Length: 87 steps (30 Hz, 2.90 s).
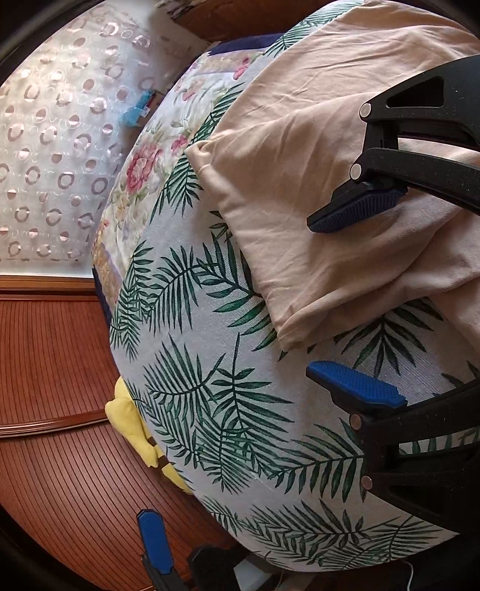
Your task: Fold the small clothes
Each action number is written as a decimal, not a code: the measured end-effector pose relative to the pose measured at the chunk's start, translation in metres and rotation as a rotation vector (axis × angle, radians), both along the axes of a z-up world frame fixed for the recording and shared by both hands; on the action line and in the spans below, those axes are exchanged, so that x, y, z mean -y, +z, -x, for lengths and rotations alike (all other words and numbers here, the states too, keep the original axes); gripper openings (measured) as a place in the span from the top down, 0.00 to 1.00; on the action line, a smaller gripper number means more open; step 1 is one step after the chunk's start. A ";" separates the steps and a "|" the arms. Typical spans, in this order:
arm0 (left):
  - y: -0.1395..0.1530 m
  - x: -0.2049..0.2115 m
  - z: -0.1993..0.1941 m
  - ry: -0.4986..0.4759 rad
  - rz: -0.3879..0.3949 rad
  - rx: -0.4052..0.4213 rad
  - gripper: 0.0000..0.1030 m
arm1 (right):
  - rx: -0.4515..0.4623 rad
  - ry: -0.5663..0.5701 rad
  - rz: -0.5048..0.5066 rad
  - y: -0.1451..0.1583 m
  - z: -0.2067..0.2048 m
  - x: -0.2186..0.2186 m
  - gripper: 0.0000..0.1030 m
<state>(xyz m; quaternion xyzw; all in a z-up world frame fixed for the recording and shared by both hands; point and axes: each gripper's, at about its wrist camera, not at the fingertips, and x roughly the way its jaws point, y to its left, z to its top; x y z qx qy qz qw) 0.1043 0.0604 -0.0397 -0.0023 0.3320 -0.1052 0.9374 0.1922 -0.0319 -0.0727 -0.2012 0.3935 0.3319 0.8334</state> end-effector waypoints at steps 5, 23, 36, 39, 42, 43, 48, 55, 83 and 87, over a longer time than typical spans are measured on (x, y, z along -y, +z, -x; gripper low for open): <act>0.000 0.000 0.000 -0.001 -0.001 -0.002 0.27 | 0.033 0.001 0.008 -0.002 0.002 -0.001 0.36; 0.000 0.025 0.000 -0.054 0.003 -0.009 0.27 | 0.206 -0.207 -0.143 0.077 0.002 0.108 0.94; -0.005 0.054 -0.001 -0.112 -0.005 -0.030 0.27 | 0.215 -0.549 -0.076 0.075 -0.039 0.230 0.95; -0.006 0.059 -0.001 -0.123 -0.003 -0.038 0.27 | 0.170 -0.621 -0.061 0.058 -0.049 0.239 0.95; -0.008 0.065 -0.001 -0.135 -0.007 -0.040 0.27 | 0.156 -0.660 -0.027 0.051 -0.052 0.240 0.79; -0.008 0.068 -0.001 -0.141 -0.005 -0.042 0.27 | 0.159 -0.665 -0.031 0.054 -0.051 0.239 0.72; -0.009 0.083 0.004 -0.170 0.001 -0.040 0.27 | 0.193 -0.631 -0.078 0.066 -0.012 0.233 0.62; -0.012 0.103 0.006 -0.215 0.005 -0.054 0.27 | 0.168 -0.515 -0.096 0.051 0.080 0.220 0.62; -0.014 0.146 0.026 -0.324 0.027 -0.078 0.27 | 0.032 -0.395 -0.116 0.030 0.139 0.218 0.97; -0.011 0.147 0.027 -0.331 0.024 -0.071 0.27 | 0.026 -0.387 -0.123 0.050 0.159 0.236 0.97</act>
